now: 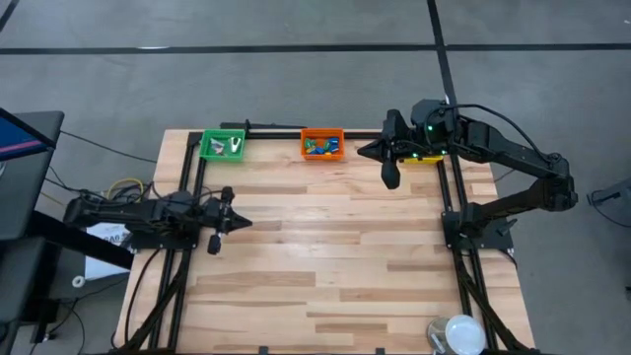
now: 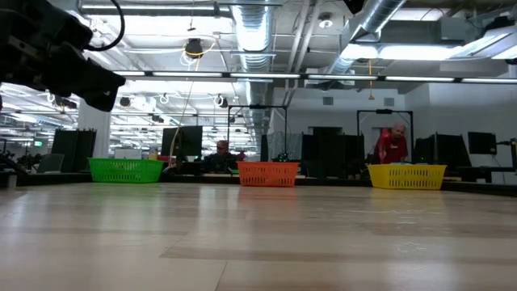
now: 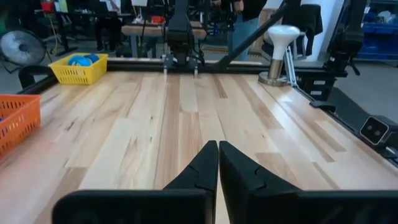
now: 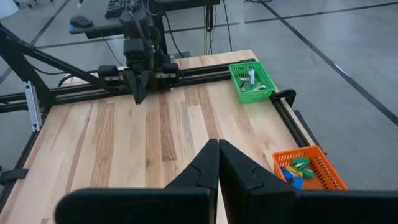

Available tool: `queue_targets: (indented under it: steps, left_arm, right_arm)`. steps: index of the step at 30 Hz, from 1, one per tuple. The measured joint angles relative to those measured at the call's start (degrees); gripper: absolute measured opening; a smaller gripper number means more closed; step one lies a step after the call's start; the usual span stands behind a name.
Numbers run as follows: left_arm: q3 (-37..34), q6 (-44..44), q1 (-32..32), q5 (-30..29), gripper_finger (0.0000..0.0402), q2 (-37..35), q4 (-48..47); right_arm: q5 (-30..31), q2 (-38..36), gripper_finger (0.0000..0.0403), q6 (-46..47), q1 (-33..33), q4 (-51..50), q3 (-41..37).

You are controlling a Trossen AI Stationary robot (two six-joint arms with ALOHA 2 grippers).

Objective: Pick and place Stapler, Stapler remover, tape
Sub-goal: Return to Home Position

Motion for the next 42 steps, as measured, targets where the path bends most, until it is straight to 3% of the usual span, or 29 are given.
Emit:
queue_targets:
  steps: [28, 42]
  left_arm:
    - [0.0, 0.02, 0.0, 0.0, 0.0008, 3.68, 0.16]
    - [0.0, 0.02, 0.0, 0.0, 0.0008, 3.68, 0.4]
  right_arm:
    - [-0.19, -0.02, 0.0, 1.53, 0.5, 0.39, 0.0]
    - [-0.38, -0.52, 0.0, -1.45, 10.08, 18.99, -0.02]
